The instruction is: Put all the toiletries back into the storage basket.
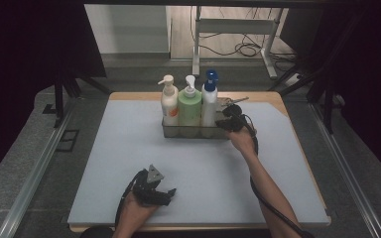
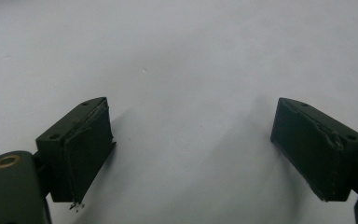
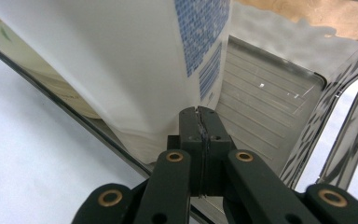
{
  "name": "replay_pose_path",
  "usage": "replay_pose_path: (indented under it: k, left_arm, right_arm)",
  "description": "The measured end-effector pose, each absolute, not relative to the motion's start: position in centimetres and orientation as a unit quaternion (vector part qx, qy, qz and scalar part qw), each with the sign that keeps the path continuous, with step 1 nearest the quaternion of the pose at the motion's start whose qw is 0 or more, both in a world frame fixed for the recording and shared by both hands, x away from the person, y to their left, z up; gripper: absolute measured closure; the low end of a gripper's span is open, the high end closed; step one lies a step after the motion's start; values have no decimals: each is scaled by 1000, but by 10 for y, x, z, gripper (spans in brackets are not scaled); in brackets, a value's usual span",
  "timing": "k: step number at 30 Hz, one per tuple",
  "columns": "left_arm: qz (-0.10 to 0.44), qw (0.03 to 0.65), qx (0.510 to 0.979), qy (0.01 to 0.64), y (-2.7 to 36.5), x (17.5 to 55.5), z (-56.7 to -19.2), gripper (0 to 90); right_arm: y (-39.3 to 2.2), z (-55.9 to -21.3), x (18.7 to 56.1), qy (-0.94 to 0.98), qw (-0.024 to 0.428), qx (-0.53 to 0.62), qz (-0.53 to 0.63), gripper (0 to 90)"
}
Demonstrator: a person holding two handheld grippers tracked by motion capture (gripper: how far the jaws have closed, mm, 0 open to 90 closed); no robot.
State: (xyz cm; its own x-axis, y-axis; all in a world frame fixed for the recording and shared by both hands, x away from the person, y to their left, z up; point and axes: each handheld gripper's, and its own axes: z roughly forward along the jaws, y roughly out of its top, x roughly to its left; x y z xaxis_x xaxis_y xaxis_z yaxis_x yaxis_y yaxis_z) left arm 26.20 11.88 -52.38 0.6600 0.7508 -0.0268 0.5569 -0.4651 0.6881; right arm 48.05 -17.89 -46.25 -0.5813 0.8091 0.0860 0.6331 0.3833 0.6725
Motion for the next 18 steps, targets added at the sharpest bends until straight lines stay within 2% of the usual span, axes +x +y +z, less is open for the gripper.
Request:
replay_pose_path:
  k: [11, 18]
  left_arm:
    - [142, 342, 844, 387, 119, 262, -524, 123]
    - [142, 341, 845, 386, 119, 262, -524, 123]
  right_arm:
    - [-179, -459, 478, 822, 127, 435, 345, 897]
    - [-183, -456, 478, 823, 134, 431, 345, 835]
